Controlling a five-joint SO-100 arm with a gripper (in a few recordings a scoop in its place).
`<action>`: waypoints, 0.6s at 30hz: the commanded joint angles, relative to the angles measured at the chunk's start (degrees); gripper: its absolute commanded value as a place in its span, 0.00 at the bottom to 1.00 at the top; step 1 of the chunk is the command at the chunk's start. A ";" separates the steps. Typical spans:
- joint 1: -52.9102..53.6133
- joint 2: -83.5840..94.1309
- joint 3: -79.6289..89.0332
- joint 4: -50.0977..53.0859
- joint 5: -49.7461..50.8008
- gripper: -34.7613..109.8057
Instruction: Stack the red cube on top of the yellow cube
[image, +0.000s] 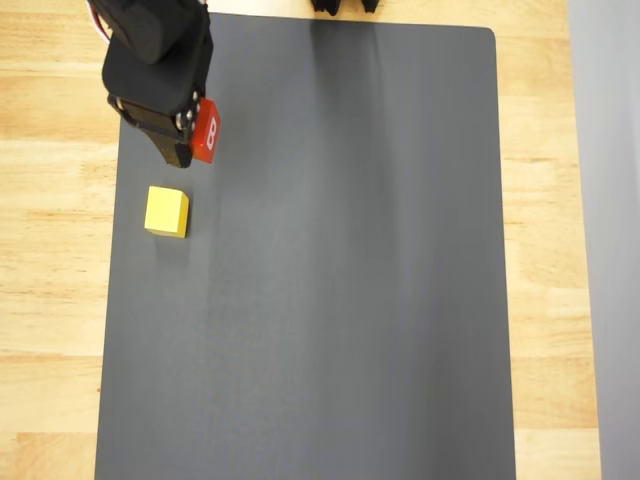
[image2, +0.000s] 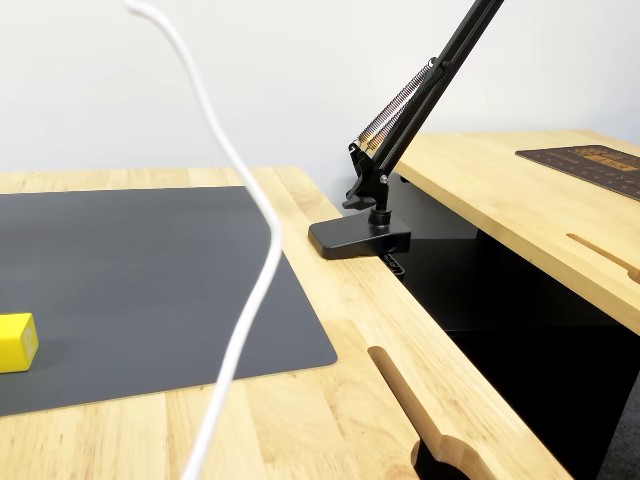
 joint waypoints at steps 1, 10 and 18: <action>1.58 -2.20 -7.91 2.29 -1.41 0.24; 3.25 -5.45 -13.45 4.04 -2.81 0.24; 5.01 -9.05 -17.14 4.13 -3.25 0.24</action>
